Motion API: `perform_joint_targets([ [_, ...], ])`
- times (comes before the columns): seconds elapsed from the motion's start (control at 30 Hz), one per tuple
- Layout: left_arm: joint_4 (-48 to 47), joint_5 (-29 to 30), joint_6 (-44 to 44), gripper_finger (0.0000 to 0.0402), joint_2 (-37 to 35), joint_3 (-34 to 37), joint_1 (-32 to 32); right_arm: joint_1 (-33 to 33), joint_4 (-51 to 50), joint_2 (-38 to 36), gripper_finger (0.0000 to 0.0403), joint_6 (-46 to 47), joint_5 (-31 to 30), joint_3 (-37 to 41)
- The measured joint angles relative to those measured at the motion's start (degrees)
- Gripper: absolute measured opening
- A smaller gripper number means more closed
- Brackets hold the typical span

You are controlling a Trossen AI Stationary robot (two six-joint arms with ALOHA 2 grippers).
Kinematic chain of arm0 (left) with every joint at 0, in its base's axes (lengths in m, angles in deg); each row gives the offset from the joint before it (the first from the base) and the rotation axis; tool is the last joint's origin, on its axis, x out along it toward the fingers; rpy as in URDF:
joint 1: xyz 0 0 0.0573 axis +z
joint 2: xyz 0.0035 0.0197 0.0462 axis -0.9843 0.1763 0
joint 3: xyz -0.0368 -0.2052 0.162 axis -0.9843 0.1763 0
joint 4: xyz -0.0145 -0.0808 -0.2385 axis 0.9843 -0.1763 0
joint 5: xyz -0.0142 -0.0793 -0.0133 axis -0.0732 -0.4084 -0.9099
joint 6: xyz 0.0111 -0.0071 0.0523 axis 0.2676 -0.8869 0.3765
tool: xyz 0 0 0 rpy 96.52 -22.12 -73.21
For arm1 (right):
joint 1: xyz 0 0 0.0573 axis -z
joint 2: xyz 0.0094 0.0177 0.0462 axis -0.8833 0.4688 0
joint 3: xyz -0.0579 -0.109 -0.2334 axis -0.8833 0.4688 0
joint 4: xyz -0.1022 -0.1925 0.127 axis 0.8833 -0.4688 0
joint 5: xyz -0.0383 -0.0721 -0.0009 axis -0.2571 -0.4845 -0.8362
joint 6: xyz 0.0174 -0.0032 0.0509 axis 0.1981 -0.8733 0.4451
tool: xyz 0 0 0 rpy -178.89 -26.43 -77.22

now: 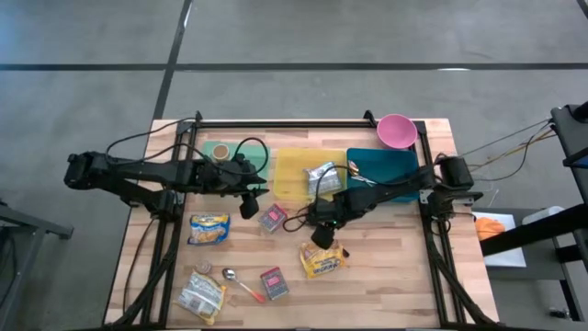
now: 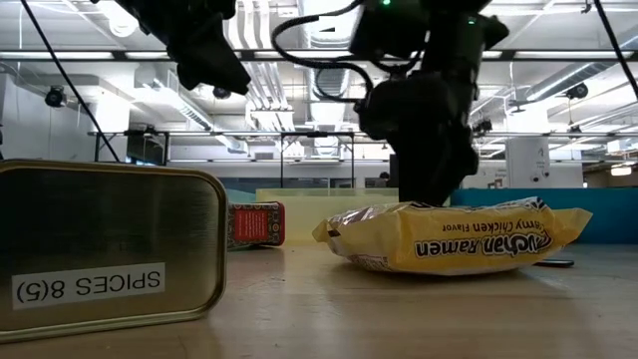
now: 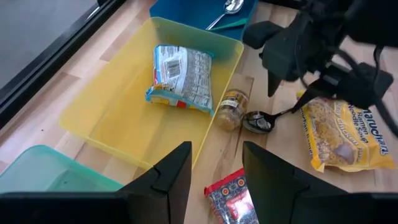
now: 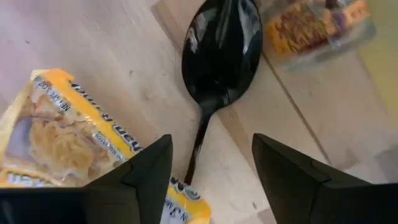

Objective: Pick & Place Food Item
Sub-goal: Put the black spoon into the blue bin

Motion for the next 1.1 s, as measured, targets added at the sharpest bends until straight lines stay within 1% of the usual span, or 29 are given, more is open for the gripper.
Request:
perform_joint_targets([
  [0.1, -0.1, 0.0, 0.0, 0.0149, 0.0, 0.0, 0.0, 0.0, -3.9, 3.2, 0.0202, -0.4, -0.4, -2.5],
  [0.37, -1.4, 0.0, 0.0, 0.0149, 0.0, 0.0, 0.0, -0.2, -7.5, 10.4, 0.0200, -0.4, -0.9, -7.8],
  [0.53, -1.5, 0.0, 0.0, 0.0149, 0.0, 0.0, 0.0, -1.2, -12.4, 13.3, 0.0194, -0.4, -3.6, -11.5],
  [0.6, -1.5, 0.0, 0.0, 0.0149, 0.0, 0.0, 0.0, -1.7, -12.4, 13.6, 0.0176, -0.3, -4.7, -11.9],
  [0.67, -1.5, 0.0, 0.0, 0.0149, 0.0, 0.0, 0.0, -2.0, -12.4, 13.8, 0.0144, -0.3, -5.0, -12.1],
  [0.83, -1.5, 0.0, -0.1, 0.0149, 0.0, 0.0, 0.0, -2.5, -11.7, 13.7, 0.0031, -0.5, -5.7, -12.0],
  [0.87, -1.5, 0.0, -0.1, 0.0149, 0.0, 0.0, 0.0, -2.5, -11.7, 13.7, 0.0022, -0.9, -5.9, -12.0],
  [0.97, -1.5, 0.0, -0.1, 0.0149, 0.0, 0.0, 0.0, -2.6, -12.0, 13.7, 0.0014, -1.1, -6.1, -12.2],
  [1.1, -1.5, 0.0, -0.1, 0.0149, 0.0, 0.0, 0.0, -3.2, -12.3, 13.1, 0.0011, -1.4, -7.4, -12.4],
])
